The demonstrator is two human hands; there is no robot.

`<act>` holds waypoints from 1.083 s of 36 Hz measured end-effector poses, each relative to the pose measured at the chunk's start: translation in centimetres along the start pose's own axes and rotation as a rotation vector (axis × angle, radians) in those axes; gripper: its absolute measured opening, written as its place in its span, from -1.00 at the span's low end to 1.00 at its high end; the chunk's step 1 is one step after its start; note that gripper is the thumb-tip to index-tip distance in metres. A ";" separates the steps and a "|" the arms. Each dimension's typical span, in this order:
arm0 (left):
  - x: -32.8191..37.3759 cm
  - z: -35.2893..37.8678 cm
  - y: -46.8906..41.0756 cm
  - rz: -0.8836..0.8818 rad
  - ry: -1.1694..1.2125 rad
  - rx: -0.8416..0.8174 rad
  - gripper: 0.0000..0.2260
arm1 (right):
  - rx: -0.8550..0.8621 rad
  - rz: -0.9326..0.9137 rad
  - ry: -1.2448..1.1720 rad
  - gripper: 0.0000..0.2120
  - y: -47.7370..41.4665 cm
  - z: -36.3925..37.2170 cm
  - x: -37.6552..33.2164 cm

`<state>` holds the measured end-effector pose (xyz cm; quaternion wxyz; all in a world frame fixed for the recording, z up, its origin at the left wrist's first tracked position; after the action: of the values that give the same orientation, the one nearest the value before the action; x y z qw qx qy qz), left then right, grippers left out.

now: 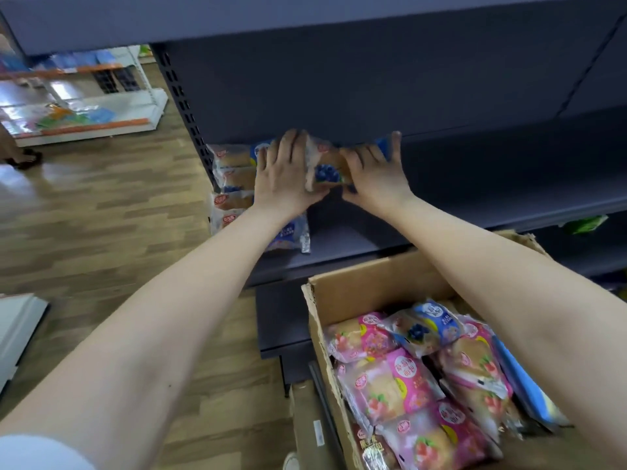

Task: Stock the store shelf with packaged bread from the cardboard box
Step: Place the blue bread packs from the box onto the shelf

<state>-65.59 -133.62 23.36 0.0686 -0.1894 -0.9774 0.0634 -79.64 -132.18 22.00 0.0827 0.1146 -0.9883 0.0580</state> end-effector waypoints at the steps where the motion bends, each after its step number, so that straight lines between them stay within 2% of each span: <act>1: -1.1 0.2 -0.4 -0.049 0.039 -0.015 -0.13 | -0.017 0.039 -0.008 -0.35 -0.6 0.3 0.3; 4: -4.6 1.4 -1.5 -0.183 0.123 -0.123 -0.21 | -0.036 0.123 -0.042 -0.44 -2.5 1.5 0.9; 8: -8.1 3.0 -3.1 -0.259 0.103 -0.266 -0.27 | -0.062 0.140 -0.062 -0.46 -5.2 3.6 0.7; 12: -9.9 4.7 -3.8 -0.295 0.093 -0.423 -0.30 | -0.063 0.200 -0.122 -0.39 -8.2 5.5 0.3; 16: -11.0 6.5 -4.0 -0.328 0.138 -0.511 -0.29 | -0.081 0.280 -0.218 -0.30 -10.8 7.0 -0.4; 21: -11.5 7.0 -4.4 -0.343 0.146 -0.538 -0.28 | -0.048 0.251 -0.397 -0.34 -13.3 8.4 -1.5; 25: -11.4 6.9 -4.6 -0.339 0.123 -0.529 -0.29 | -0.036 0.180 -0.445 -0.33 -14.5 9.0 -2.0; 28: -11.3 6.7 -4.5 -0.324 0.116 -0.511 -0.30 | -0.073 0.193 -0.484 -0.30 -14.5 9.1 -2.0; 33: -11.3 5.8 -4.2 -0.334 0.140 -0.484 -0.30 | -0.085 0.223 -0.463 -0.19 -13.1 8.0 -1.8; 39: -9.7 4.0 -3.0 -0.318 0.086 -0.437 -0.30 | -0.014 0.169 -0.388 -0.30 -10.1 5.2 -0.9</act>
<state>-58.35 -140.42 18.82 0.0767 -0.0465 -0.9816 -0.1686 -77.15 -142.41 17.74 -0.1135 0.0399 -0.9921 0.0344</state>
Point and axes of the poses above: each hand's wrist, its own y-axis away from the middle knuckle, its own z-axis out of the palm, x = y × z, the point moved 7 cm from there along -y, towards the middle knuckle, and after that the axes turned 13 degrees about -x, right-handed, at the moved point
